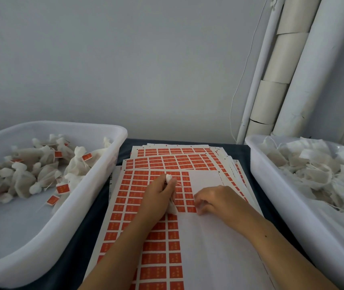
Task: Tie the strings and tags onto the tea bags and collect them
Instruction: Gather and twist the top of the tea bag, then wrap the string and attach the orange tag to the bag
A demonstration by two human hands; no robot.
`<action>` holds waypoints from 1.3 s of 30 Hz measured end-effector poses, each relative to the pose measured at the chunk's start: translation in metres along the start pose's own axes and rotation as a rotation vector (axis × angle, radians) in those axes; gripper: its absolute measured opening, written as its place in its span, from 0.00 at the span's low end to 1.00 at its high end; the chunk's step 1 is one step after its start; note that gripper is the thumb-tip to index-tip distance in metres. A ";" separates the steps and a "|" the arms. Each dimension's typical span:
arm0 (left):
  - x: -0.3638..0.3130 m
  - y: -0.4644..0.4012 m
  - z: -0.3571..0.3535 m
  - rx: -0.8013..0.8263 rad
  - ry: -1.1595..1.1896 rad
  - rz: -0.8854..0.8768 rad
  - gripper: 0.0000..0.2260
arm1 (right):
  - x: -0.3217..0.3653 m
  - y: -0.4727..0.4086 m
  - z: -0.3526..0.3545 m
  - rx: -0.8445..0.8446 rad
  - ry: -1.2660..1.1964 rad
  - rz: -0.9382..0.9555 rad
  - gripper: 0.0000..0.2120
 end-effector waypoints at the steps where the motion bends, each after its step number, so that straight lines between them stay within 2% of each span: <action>1: 0.000 0.000 0.000 0.000 0.006 -0.004 0.13 | 0.002 0.000 0.000 -0.008 0.054 0.003 0.13; 5: 0.002 0.000 0.001 -0.016 0.024 -0.005 0.13 | 0.005 -0.003 -0.005 -0.052 0.200 0.066 0.14; 12: 0.005 0.000 0.001 -0.019 0.001 -0.010 0.14 | -0.001 -0.003 -0.016 -0.164 0.211 0.135 0.16; 21: 0.006 -0.001 -0.001 -0.014 -0.016 0.002 0.14 | -0.004 -0.002 -0.024 -0.199 0.236 0.115 0.17; 27: 0.006 -0.001 0.000 -0.008 -0.014 0.011 0.14 | -0.010 -0.002 -0.020 -0.123 0.171 0.142 0.15; 34: 0.004 -0.001 -0.002 -0.003 -0.015 0.004 0.13 | -0.006 -0.004 -0.018 -0.166 0.235 0.122 0.16; 39: 0.003 0.000 -0.003 0.002 -0.010 0.006 0.13 | -0.010 -0.004 -0.013 -0.104 0.204 0.138 0.16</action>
Point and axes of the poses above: each hand's wrist, its own y-axis away from the middle knuckle, its own z-axis out of the back of the hand, x = y × z, the point moved 1 cm from there along -y, towards the middle knuckle, and after that the axes turned 14 degrees about x, right-handed, at the moved point
